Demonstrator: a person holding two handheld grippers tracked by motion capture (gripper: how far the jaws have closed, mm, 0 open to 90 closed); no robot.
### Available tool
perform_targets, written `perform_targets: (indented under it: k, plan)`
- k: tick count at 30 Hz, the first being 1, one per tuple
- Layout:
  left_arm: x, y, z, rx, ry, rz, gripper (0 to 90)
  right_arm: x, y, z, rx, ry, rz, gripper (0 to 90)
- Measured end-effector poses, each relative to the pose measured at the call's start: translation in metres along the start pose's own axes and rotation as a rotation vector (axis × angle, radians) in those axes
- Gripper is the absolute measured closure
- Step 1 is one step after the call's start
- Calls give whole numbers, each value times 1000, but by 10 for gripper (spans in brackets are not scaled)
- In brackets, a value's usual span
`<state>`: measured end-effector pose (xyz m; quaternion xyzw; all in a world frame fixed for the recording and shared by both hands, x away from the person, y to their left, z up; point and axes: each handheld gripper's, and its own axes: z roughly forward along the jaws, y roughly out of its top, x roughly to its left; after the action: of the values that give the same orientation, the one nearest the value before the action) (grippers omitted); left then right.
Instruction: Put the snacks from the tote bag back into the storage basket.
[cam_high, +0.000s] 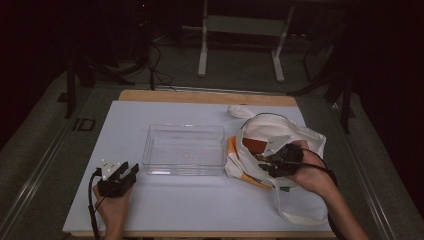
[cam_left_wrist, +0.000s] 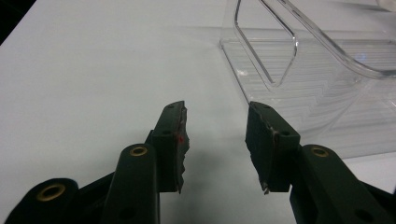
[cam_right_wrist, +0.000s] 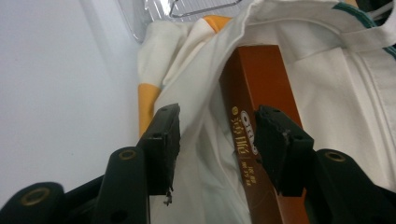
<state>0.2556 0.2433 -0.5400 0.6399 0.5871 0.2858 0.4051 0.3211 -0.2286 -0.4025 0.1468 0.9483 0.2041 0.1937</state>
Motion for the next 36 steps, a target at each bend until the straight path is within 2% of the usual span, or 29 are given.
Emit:
perform_targets:
  k: [18,36]
  plan:
    - [0,0,0,0,-1,-1,584,-12,-6,-3,20,-16,21,502]
    - [0,0,0,-1,-1,-2,583,-22,-15,3,80,-12,35,488]
